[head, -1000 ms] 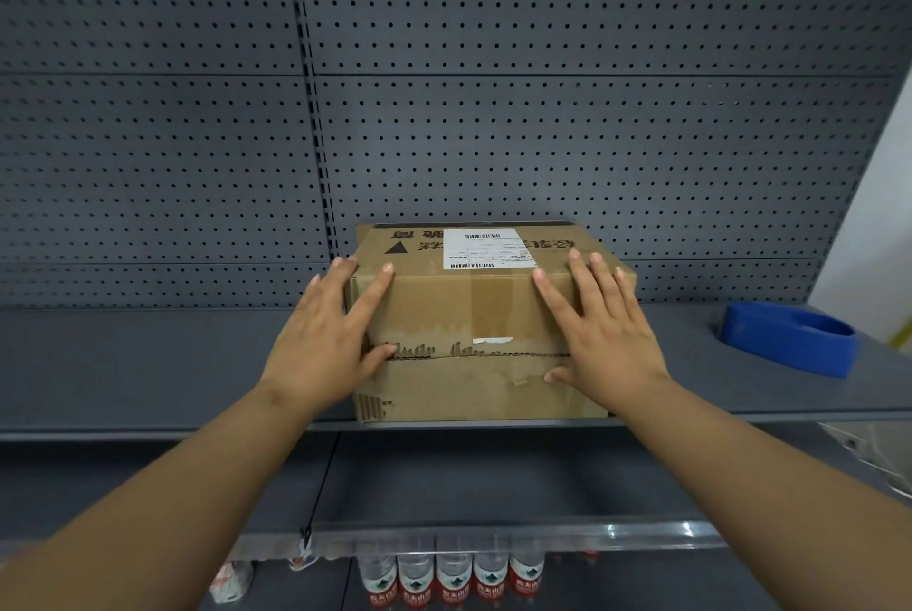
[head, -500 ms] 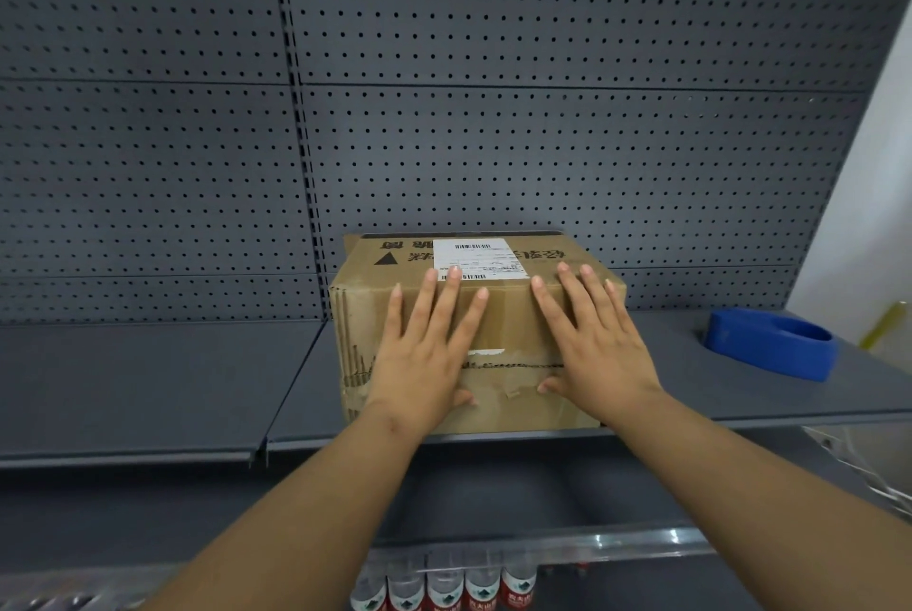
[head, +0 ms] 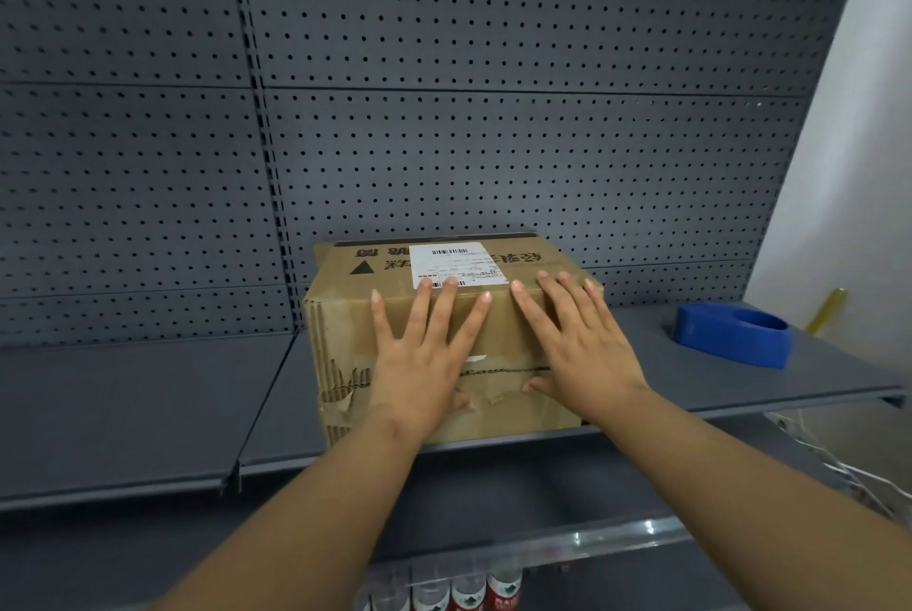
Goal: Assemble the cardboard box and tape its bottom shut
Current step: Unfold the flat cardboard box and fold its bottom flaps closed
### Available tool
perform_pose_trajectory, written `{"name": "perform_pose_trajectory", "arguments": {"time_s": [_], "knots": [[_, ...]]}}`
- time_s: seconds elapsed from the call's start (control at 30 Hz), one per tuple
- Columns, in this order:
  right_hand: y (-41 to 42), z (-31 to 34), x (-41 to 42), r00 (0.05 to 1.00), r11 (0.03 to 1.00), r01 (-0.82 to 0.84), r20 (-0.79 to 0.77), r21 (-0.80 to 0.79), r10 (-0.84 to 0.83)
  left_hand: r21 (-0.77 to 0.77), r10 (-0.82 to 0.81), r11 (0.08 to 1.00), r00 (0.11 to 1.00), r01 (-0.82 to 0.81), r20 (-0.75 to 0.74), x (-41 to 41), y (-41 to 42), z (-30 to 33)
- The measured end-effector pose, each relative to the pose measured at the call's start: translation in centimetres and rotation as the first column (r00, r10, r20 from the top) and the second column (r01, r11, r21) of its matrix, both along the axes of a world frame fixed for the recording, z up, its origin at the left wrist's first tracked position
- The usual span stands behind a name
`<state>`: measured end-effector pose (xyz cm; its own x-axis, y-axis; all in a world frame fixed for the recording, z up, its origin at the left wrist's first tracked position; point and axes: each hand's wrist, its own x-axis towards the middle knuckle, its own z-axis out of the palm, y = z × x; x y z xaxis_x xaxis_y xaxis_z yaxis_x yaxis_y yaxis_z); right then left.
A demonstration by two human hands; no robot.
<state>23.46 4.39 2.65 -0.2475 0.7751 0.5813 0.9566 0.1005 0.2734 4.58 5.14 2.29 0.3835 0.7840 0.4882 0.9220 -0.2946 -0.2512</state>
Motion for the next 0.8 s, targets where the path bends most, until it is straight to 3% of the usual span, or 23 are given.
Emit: {"name": "perform_pose_trajectory", "arguments": {"time_s": [0.47,0.8], "knots": [[-0.5,0.4,0.5,0.999,0.999,0.034,0.001,-0.023,-0.034,0.045,0.017,0.999,0.993,-0.023,0.118,2.7,-0.4,0.2],[-0.5,0.7,2.4,0.997,0.997,-0.073,0.024,0.007,0.072,0.051,0.049,0.997,0.993,-0.055,0.112,4.7,-0.2,0.3]]}}
